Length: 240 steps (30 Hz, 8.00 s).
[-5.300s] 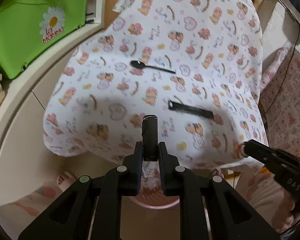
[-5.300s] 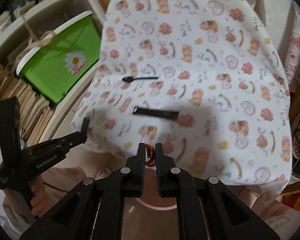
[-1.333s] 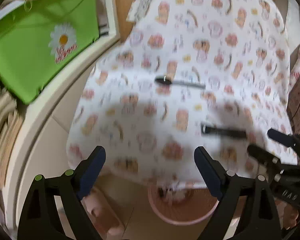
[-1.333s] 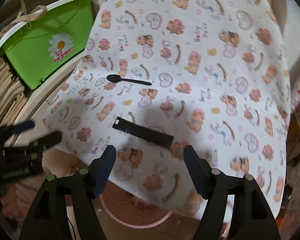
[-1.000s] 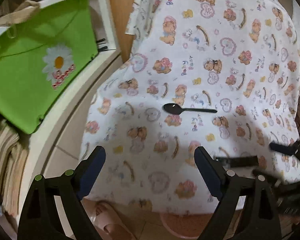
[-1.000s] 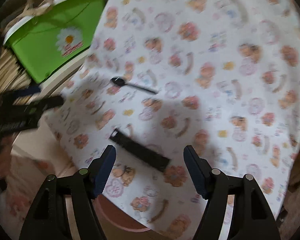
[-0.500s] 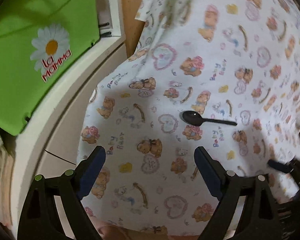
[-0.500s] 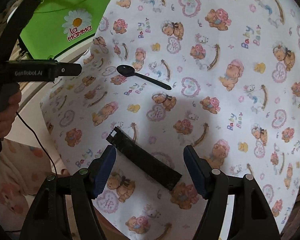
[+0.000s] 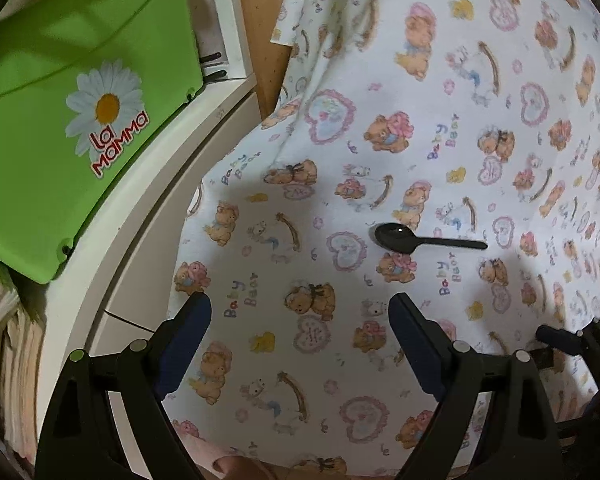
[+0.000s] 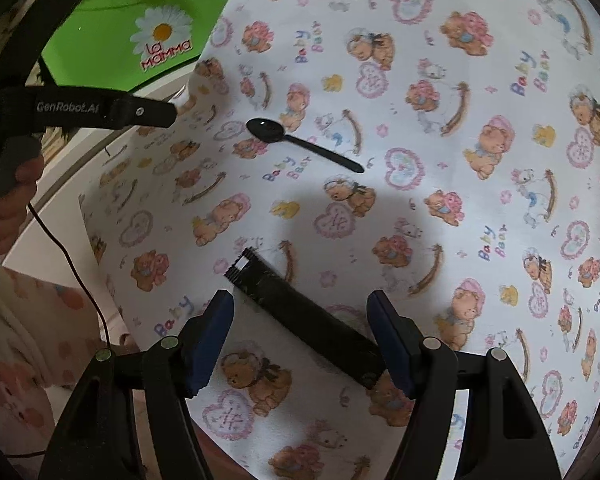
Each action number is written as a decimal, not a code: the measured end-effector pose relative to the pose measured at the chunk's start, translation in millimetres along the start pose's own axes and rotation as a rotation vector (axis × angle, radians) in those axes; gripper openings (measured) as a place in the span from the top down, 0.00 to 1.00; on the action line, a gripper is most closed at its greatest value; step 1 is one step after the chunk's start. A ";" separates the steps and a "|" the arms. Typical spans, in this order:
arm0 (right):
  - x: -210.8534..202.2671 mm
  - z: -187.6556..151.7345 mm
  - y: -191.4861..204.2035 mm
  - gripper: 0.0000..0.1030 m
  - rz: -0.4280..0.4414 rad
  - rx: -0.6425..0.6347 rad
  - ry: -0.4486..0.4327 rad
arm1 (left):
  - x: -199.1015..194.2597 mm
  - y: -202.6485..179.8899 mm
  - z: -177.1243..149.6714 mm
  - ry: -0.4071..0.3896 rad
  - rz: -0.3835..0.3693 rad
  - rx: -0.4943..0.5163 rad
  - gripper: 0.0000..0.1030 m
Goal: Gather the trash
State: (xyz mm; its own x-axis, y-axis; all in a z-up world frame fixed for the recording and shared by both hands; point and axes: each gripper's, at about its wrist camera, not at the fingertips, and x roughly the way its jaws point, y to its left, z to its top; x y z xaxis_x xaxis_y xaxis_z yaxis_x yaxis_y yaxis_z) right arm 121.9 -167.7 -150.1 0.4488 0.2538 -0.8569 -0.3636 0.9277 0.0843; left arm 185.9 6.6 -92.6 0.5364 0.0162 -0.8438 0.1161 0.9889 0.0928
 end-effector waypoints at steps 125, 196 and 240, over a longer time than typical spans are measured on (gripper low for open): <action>-114.8 -98.7 23.8 0.85 0.024 0.365 -0.120 | -93.3 -48.3 -122.2 -0.019 -0.267 -0.024 0.98; -80.0 -117.8 35.2 0.31 -0.113 0.335 -0.113 | -76.9 -42.5 -150.5 -0.056 -0.073 -0.044 0.25; -169.9 -95.7 14.5 0.00 -0.307 0.348 -0.407 | -144.4 -27.7 -121.8 -0.320 -0.085 -0.035 0.01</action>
State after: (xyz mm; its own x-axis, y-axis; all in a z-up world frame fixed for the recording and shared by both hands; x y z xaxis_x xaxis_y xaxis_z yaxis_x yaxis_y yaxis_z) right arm -37.8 -223.5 -52.0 0.7912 -0.0188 -0.6113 0.0887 0.9925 0.0843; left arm 3.4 -5.1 -37.8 0.7619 -0.1086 -0.6386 0.1462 0.9892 0.0062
